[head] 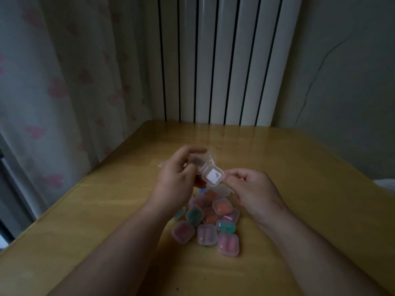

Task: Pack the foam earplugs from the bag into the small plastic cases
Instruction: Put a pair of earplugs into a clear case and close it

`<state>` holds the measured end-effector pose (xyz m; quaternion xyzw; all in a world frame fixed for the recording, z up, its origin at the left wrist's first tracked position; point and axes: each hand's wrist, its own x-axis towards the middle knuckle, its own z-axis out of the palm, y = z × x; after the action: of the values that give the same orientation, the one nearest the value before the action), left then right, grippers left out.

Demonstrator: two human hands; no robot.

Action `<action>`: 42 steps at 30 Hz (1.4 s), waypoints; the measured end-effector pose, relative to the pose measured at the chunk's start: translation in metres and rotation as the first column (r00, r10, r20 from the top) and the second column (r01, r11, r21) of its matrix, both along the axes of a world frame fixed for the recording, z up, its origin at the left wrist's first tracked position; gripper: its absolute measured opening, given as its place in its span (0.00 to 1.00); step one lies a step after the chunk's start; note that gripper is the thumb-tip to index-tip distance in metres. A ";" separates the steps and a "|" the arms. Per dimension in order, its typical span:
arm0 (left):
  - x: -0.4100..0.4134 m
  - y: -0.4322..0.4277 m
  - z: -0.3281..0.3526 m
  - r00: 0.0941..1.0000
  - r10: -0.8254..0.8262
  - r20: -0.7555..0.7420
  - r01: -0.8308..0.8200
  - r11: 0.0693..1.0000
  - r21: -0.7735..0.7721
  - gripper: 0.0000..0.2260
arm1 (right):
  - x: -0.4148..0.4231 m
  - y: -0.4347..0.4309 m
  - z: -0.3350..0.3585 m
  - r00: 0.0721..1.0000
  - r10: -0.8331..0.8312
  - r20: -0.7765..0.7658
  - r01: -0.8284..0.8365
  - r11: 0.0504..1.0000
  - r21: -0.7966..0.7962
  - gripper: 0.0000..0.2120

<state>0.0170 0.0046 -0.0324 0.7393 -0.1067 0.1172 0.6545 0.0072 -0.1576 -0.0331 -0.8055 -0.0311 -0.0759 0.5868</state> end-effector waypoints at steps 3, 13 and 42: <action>0.000 0.000 0.002 0.994 -0.094 -0.063 0.094 0.996 -0.003 0.14 | 0.002 -0.002 0.000 1.000 -0.029 -0.001 0.029 0.999 0.018 0.06; 0.000 -0.004 0.000 1.000 0.000 -0.005 0.000 0.992 0.128 0.18 | 0.009 -0.006 -0.001 0.999 -0.025 -0.032 0.035 0.924 0.380 0.20; -0.003 -0.007 0.002 0.999 0.021 -0.033 -0.017 0.992 0.122 0.17 | 0.001 0.003 -0.012 0.889 -0.001 0.457 0.136 0.955 -0.264 0.10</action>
<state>0.0138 -0.0022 -0.0305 0.7808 -0.0954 0.1042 0.6086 0.0084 -0.1550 -0.0456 -0.8432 -0.1487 -0.2765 0.4363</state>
